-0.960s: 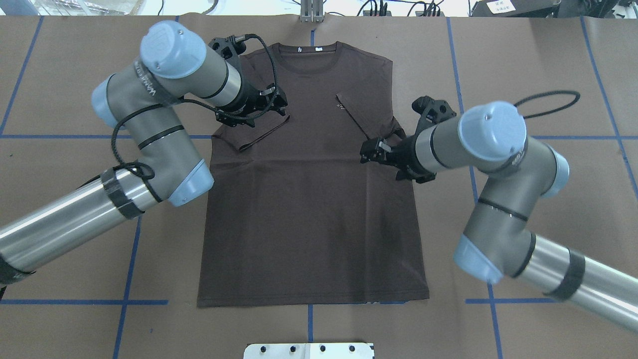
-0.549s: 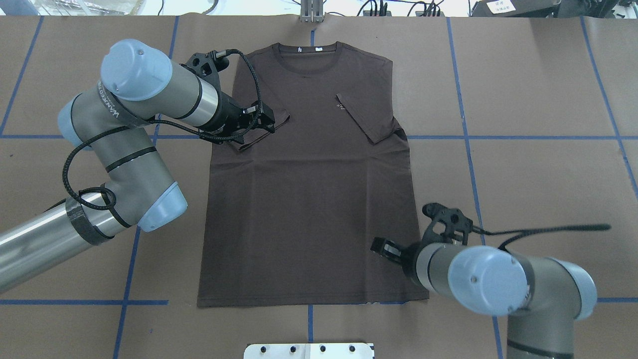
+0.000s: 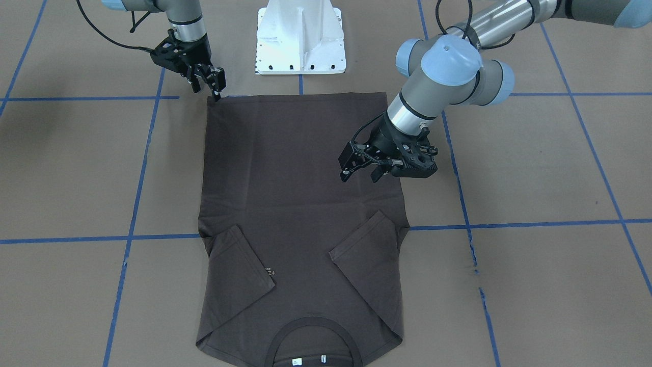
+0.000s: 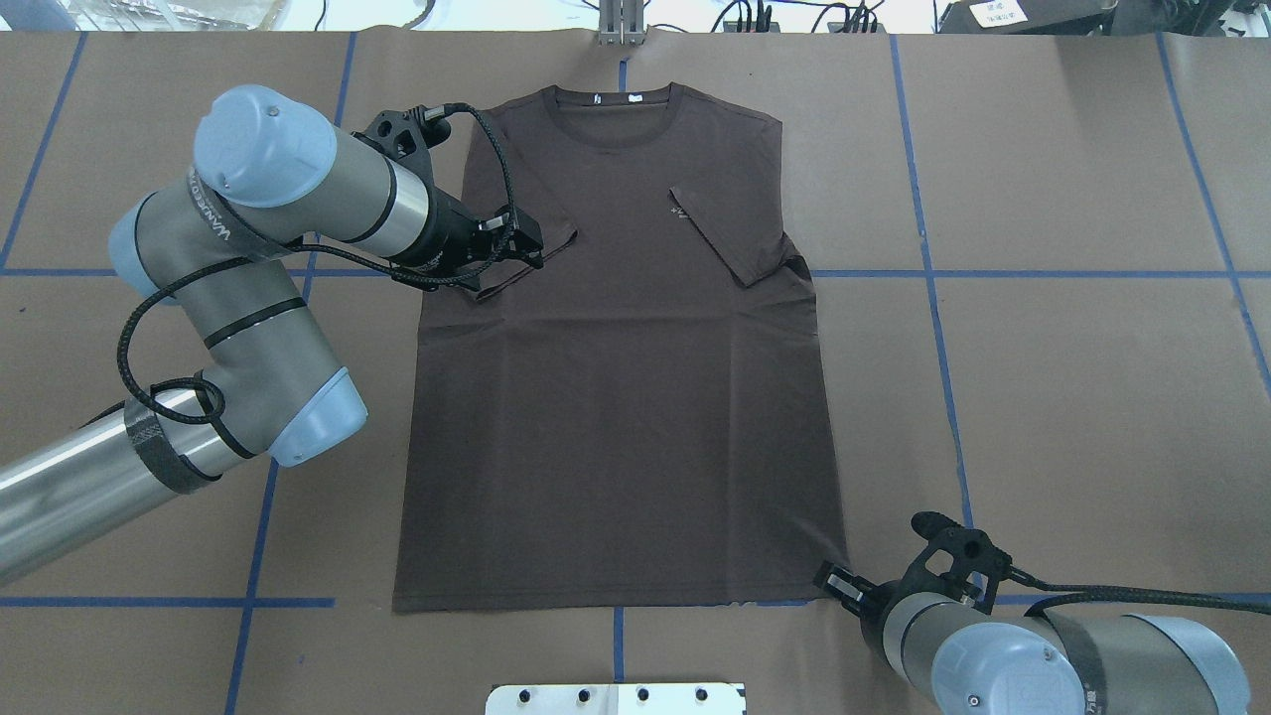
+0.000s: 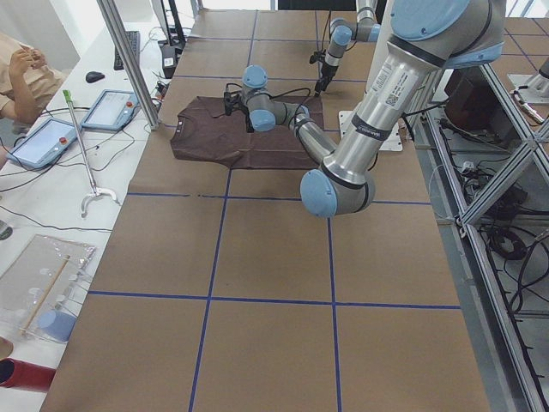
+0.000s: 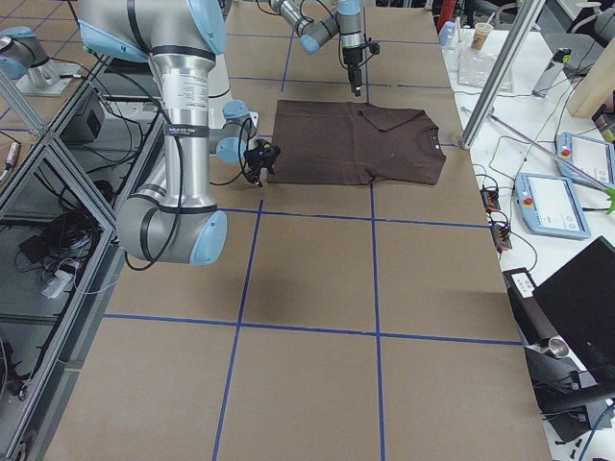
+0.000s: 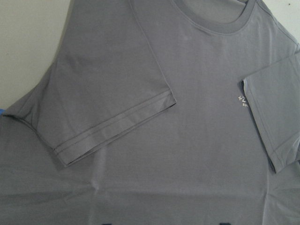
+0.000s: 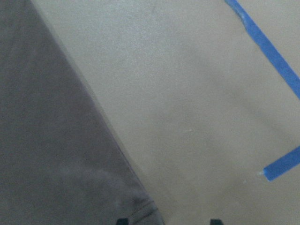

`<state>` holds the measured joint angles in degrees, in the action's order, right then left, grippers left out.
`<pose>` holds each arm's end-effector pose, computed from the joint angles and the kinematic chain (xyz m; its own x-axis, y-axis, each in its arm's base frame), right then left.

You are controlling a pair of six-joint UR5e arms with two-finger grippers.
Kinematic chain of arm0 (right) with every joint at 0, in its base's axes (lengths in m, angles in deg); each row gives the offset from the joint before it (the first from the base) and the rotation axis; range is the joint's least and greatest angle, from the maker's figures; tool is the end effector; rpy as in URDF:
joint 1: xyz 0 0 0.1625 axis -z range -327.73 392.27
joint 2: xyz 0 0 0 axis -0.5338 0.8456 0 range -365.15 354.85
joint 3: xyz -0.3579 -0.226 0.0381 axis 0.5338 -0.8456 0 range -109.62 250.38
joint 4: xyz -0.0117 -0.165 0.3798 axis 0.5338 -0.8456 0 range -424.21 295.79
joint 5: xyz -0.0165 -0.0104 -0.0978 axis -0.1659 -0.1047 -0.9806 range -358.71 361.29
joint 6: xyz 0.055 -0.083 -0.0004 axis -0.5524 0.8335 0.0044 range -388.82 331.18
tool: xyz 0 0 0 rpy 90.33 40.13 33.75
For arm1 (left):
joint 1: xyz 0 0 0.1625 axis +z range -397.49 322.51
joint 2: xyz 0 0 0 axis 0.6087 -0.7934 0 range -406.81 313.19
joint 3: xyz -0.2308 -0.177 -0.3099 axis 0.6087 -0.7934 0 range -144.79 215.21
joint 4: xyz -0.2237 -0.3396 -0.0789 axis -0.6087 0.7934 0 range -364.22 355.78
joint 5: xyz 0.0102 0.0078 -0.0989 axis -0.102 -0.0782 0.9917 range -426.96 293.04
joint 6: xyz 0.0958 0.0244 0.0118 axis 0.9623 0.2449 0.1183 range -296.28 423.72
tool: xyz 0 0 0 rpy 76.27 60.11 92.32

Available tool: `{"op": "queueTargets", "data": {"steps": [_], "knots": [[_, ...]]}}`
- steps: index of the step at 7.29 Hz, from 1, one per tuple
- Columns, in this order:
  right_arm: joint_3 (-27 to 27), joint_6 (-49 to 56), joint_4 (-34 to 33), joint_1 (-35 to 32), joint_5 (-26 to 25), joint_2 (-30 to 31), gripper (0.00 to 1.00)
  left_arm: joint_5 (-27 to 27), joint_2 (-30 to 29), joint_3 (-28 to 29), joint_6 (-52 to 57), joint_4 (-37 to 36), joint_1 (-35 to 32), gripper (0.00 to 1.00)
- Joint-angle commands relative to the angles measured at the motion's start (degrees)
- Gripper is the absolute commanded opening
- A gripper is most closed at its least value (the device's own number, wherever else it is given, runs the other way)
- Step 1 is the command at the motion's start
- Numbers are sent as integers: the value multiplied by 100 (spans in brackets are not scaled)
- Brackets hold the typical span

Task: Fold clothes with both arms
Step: 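Fold the sleeve inward with the left gripper while the right gripper moves to the hem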

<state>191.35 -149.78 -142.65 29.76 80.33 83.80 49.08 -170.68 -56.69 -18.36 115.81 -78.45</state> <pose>-0.4729 -0.1731 0.3815 0.5312 0.5287 0.6621 -0.5214 0.8199 -0.2365 0.4530 -0.5117 0.2319 0.3461 -0.1366 -0.9282 0.2412 0.9690 -0.0527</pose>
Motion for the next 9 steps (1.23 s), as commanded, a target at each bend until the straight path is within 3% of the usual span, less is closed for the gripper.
{"op": "queueTargets", "data": {"steps": [1, 3, 4, 5, 8, 9], "knots": [[31, -25, -5, 39, -3, -43, 39, -115, 3, -3, 0, -6, 9, 83], [5, -16, 4, 4, -20, -53, 42, -247, 20, 6, 0, -6, 88, 83], [-21, -24, -5, 4, -38, -35, 53, -300, 20, 6, 0, -6, 88, 83], [-21, -24, -14, 13, -38, -44, 55, -335, 29, 6, 0, -14, 106, 83], [-82, 10, -14, 22, -47, -157, 54, -380, 29, 6, 0, -23, 106, 83], [-126, 11, -14, 4, -55, -236, 47, -415, 29, 6, 0, -23, 106, 83]]}}
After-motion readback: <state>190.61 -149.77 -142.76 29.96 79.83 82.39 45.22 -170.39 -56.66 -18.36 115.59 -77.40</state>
